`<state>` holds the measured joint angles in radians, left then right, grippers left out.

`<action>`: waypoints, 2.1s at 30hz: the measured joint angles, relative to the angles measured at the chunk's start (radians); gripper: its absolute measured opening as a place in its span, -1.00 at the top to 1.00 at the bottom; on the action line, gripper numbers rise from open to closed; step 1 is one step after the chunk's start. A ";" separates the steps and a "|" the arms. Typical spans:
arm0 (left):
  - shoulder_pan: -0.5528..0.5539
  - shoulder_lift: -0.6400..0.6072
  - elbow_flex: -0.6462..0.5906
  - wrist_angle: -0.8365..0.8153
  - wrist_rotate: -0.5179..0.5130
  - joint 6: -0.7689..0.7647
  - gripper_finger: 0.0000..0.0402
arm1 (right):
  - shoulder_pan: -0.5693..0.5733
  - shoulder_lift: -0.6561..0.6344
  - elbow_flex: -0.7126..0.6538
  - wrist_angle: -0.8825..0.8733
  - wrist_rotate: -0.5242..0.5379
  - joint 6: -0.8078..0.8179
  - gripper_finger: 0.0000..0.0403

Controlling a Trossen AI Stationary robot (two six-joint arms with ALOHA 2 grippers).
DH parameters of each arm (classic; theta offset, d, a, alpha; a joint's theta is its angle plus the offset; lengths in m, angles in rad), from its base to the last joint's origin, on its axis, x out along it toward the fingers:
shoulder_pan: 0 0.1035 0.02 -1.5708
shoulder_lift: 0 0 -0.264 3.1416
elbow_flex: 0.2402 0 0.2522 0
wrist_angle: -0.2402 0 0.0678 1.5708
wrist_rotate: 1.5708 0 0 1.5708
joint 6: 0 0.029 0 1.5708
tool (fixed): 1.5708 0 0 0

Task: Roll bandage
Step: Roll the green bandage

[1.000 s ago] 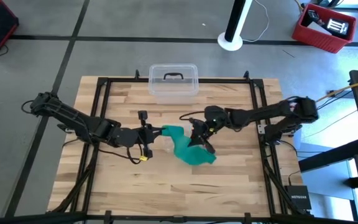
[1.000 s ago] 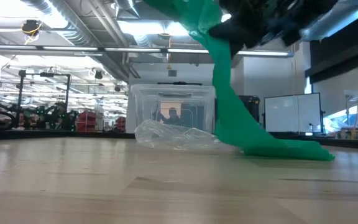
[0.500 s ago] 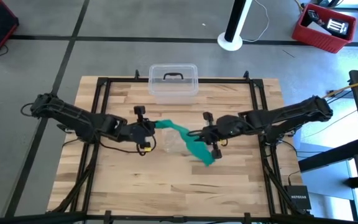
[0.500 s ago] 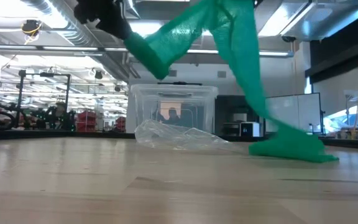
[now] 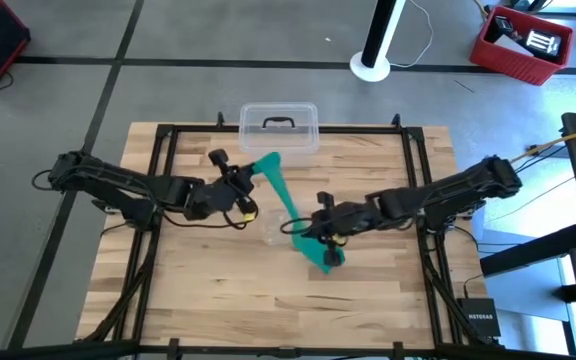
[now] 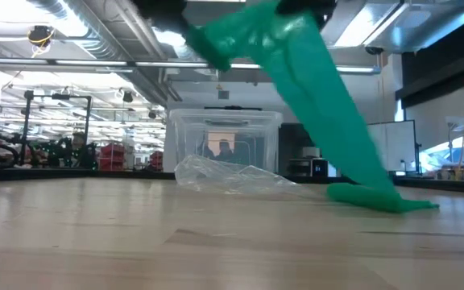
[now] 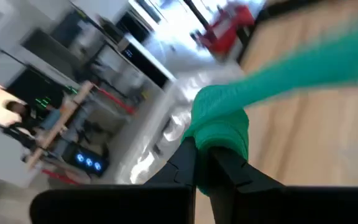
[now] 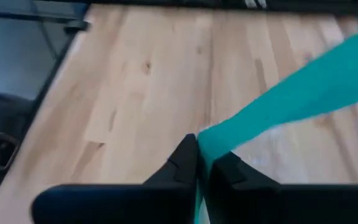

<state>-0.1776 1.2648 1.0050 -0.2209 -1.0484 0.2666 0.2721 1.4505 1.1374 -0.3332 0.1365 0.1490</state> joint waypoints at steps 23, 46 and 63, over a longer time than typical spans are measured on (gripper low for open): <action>-0.003 -0.033 0.001 0.226 -0.002 0.223 0.95 | -0.064 0.009 0.169 -0.218 0.012 0.087 -0.58; -0.043 -0.032 0.001 0.194 0.144 0.186 0.95 | -0.165 0.118 0.209 0.210 0.216 -0.256 -0.58; -0.058 -0.033 0.001 0.183 0.142 0.195 0.95 | -0.167 0.170 0.209 0.367 0.060 -0.262 -0.58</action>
<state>-0.2356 1.2314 1.0061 -0.0382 -0.9060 0.4618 0.1053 1.6206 1.3464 0.0339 0.1965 -0.1130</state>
